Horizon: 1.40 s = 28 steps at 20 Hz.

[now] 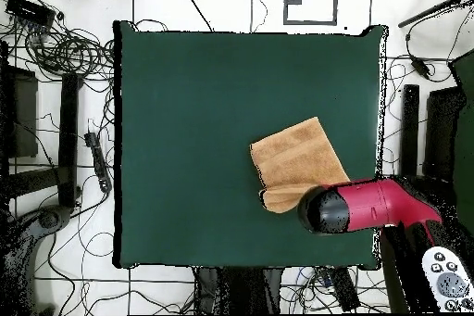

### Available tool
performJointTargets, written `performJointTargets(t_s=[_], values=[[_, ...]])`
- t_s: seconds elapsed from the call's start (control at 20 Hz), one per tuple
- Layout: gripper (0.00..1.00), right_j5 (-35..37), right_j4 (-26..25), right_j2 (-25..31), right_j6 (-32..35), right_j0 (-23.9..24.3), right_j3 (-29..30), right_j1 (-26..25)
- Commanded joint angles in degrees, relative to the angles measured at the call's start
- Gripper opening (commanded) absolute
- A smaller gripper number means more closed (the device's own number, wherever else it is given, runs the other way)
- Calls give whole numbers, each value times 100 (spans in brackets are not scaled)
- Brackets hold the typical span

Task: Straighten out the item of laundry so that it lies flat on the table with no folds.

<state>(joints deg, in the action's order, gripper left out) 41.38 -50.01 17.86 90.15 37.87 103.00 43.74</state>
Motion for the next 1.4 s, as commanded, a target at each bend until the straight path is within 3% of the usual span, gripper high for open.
performJointTargets(t_s=[0.05,0.4,0.45,0.75,1.4], values=[[100,-182,982,839,-345,356,268,-161],[100,-442,872,677,-67,204,199,-189],[0,-344,897,688,-239,201,170,-224],[0,-264,927,798,-523,330,96,-328],[0,-348,821,586,-113,142,12,-373]])
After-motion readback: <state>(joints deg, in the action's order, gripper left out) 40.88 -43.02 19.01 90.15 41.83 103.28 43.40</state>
